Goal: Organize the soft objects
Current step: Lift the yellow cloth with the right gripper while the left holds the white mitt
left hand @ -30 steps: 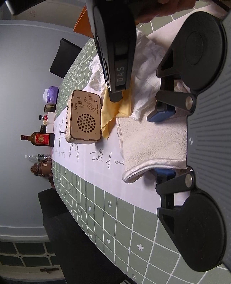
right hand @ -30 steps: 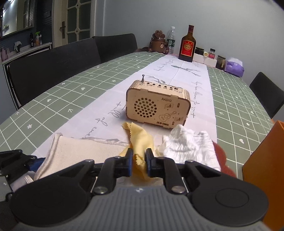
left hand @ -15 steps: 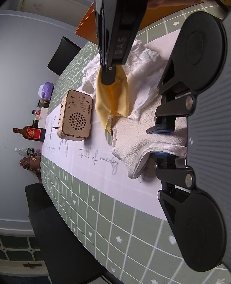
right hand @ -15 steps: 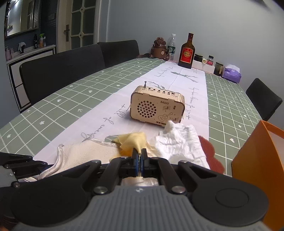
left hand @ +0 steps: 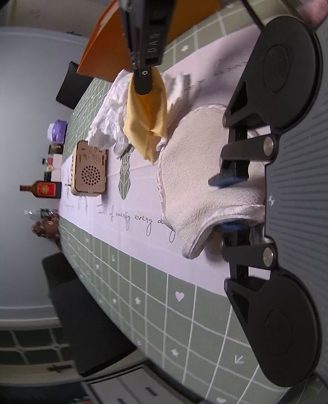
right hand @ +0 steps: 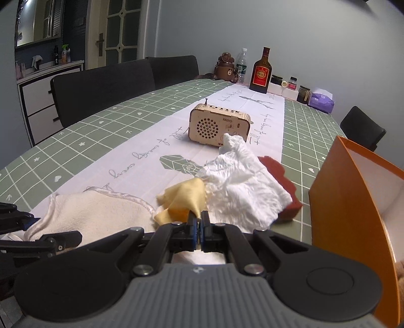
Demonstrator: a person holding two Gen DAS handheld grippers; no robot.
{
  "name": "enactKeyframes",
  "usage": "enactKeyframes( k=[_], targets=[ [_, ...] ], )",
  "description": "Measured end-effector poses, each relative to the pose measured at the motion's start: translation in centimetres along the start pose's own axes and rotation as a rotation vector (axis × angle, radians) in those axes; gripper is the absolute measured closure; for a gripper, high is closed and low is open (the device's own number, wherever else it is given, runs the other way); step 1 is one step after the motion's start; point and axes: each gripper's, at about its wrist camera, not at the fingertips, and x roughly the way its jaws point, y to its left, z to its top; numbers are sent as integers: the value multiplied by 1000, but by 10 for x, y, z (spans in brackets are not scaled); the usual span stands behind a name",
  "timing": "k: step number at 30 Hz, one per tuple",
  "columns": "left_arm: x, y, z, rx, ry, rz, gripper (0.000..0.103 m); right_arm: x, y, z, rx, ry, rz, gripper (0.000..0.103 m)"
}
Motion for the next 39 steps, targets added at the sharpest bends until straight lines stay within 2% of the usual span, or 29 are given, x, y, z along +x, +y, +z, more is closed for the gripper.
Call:
enactKeyframes(
  k=[1, 2, 4, 5, 10, 13, 15, 18, 21, 22, 26, 28, 32, 39],
  targets=[
    [-4, -3, -4, 36, -17, 16, 29, -3, -1, -2, 5, -2, -1, 103],
    [-7, -5, -6, 71, -32, 35, 21, -5, -1, -4, 10, -6, -3, 103],
    [-16, -6, -9, 109, -66, 54, 21, -11, -2, -6, 13, -17, -15, 103],
    [-20, -4, -9, 139, -90, 37, 21, -13, -3, -7, 12, -21, -21, 103],
    [-39, 9, -2, 361, -185, -123, 19, -25, -8, -10, 20, -43, -26, 103],
    [-40, 14, 1, 524, -230, -266, 10, -30, -11, -12, 31, -51, -31, 103],
    [-30, 11, 5, 625, -154, -366, 9, -32, -13, -12, 39, -52, -40, 103],
    [-13, 5, 8, 721, -30, -452, 9, -34, -19, -12, 53, -58, -55, 103],
    [5, 2, 7, 796, -18, -429, 9, -35, -23, -12, 65, -57, -67, 103],
    [11, 1, 9, 808, -19, -429, 7, -34, -24, -12, 68, -55, -70, 103],
    [30, 8, 26, 775, 4, -525, 0, -30, -26, -12, 75, -42, -69, 103],
    [41, 12, 33, 753, 16, -553, 0, -29, -27, -12, 77, -53, -72, 103],
    [68, 24, 43, 639, 51, -626, 0, -29, -28, -10, 77, -51, -62, 103],
    [75, 34, 44, 613, -12, -647, 0, -30, -29, -10, 82, -46, -61, 102]
  ],
)
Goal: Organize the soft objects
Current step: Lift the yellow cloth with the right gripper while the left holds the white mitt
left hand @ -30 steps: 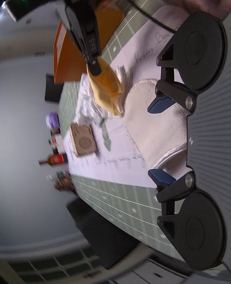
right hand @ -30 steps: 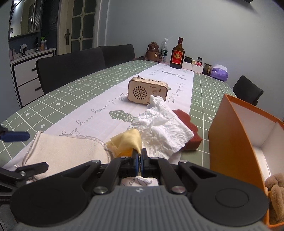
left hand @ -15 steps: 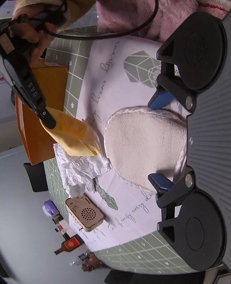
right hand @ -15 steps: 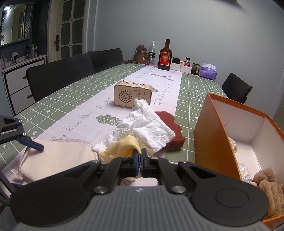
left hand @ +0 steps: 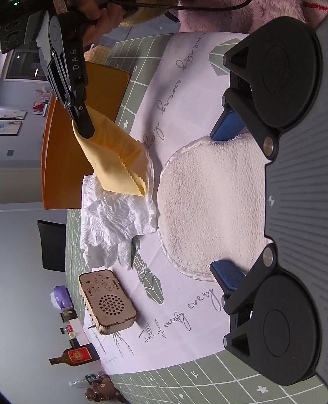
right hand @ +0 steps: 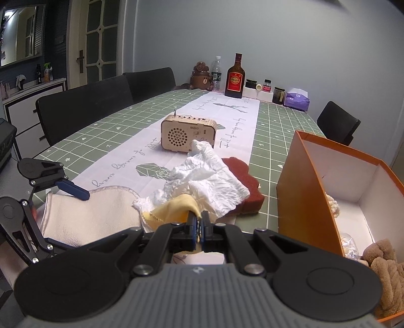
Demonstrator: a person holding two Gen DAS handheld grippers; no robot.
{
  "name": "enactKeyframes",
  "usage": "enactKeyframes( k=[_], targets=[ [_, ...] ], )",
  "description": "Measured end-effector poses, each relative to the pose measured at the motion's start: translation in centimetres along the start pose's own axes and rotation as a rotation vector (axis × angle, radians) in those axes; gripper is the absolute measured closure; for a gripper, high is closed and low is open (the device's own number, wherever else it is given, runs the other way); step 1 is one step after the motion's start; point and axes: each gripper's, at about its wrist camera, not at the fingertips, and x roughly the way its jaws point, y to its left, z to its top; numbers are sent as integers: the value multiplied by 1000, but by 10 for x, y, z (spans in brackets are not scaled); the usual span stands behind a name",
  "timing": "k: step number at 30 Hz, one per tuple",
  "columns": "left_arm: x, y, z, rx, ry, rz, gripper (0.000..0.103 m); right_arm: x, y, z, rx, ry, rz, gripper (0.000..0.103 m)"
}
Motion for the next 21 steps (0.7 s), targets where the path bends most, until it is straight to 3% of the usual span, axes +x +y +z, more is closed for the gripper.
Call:
enactKeyframes(
  k=[7, 13, 15, 20, 21],
  targets=[
    [0, -4, 1, -29, -2, 28, 0, 6, -1, -3, 16, 17, 14, 102],
    [1, -11, 13, -102, 81, 82, 0, 4, -3, -2, 30, 12, 28, 102],
    [-3, -12, 12, -112, 74, 93, 10, 3, -4, -2, 34, 7, 29, 102],
    [-9, -17, 11, -191, 63, 203, 59, 0, -5, -3, 37, 0, 39, 103],
    [-10, -20, 11, -212, 56, 246, 65, -1, -5, -3, 39, -1, 42, 103]
  ],
)
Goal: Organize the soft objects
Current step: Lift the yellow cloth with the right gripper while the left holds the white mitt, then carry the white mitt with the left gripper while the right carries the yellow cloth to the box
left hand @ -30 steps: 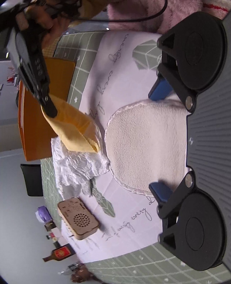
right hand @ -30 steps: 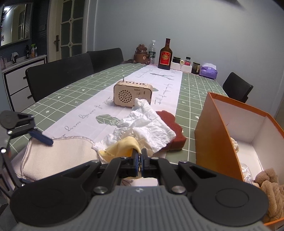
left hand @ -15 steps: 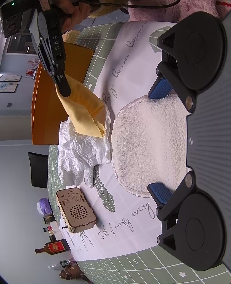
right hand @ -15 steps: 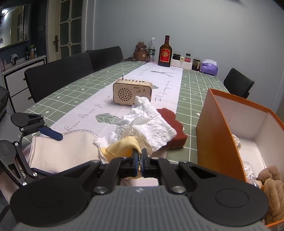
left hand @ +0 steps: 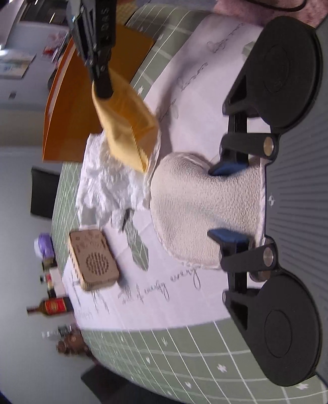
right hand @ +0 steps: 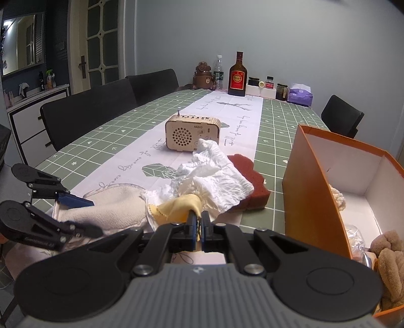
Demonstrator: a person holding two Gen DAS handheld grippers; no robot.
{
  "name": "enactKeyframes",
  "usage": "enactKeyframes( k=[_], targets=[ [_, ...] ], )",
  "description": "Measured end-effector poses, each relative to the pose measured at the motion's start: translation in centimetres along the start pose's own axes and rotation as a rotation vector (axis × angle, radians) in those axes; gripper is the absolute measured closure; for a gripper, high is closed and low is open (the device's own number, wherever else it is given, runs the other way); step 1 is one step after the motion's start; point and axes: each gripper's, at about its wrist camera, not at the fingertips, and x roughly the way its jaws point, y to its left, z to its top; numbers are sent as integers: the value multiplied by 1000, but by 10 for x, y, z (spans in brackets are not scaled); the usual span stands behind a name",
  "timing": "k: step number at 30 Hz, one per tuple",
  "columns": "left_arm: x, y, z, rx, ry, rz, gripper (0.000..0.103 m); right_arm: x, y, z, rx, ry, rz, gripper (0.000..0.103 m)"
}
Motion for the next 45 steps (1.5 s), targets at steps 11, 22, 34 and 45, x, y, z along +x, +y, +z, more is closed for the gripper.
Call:
enactKeyframes(
  k=[11, 22, 34, 45],
  targets=[
    [-16, -56, -23, 116, -109, 246, 84, -19, -2, 1, -6, -48, 33, 103],
    [-61, -73, -16, -102, -214, 308, 84, -42, -11, 2, 19, -90, 55, 103],
    [-95, -101, 51, -202, -410, 231, 84, -86, -40, 22, 81, -194, 80, 103],
    [-70, -127, 136, -174, -431, 157, 84, -120, -99, 52, 122, -265, -73, 103]
  ],
)
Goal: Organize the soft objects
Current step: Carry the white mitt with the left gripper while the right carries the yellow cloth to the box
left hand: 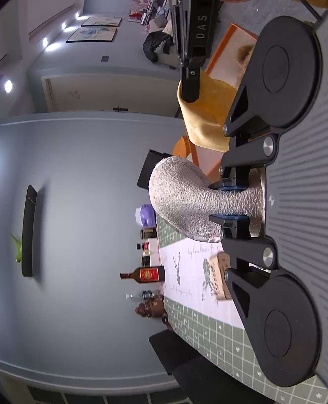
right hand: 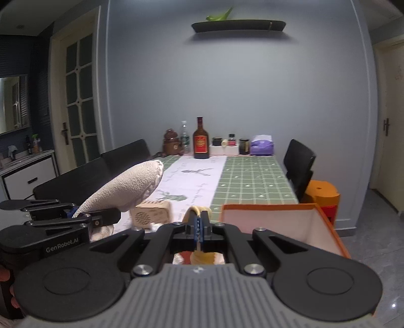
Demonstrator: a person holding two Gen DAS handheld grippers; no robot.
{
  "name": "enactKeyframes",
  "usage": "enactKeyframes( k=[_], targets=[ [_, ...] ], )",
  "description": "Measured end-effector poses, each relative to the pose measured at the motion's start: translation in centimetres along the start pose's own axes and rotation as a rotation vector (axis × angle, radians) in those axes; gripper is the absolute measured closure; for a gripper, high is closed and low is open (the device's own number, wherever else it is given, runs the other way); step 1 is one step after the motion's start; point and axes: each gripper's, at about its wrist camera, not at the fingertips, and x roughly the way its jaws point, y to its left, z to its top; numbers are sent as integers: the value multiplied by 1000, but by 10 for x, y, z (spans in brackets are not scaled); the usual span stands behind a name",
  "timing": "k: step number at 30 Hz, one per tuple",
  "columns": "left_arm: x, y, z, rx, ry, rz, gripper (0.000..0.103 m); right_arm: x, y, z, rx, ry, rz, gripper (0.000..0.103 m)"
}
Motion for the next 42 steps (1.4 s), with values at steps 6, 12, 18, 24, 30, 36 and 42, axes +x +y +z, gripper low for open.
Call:
enactKeyframes(
  k=[6, 12, 18, 24, 30, 36, 42],
  targets=[
    [41, -20, 21, -21, 48, -37, 84, 7, -31, 17, -33, -26, -76, 103],
    [89, -39, 20, -89, 93, -120, 84, 27, -67, 22, -84, -56, -194, 103],
    [138, -65, 16, -95, 197, -201, 83, 54, -101, 21, -117, -12, -250, 103],
    [174, -92, 8, -41, 332, -207, 83, 71, -124, 13, -113, 40, -249, 103],
    [195, -104, 0, -49, 433, -212, 82, 81, -135, 4, -87, 74, -237, 103],
    [205, -113, -2, -20, 515, -241, 28, 82, -143, -1, -75, 91, -240, 103],
    [199, -106, -5, -100, 536, -287, 15, 77, -145, -4, -53, 95, -247, 103]
  ],
)
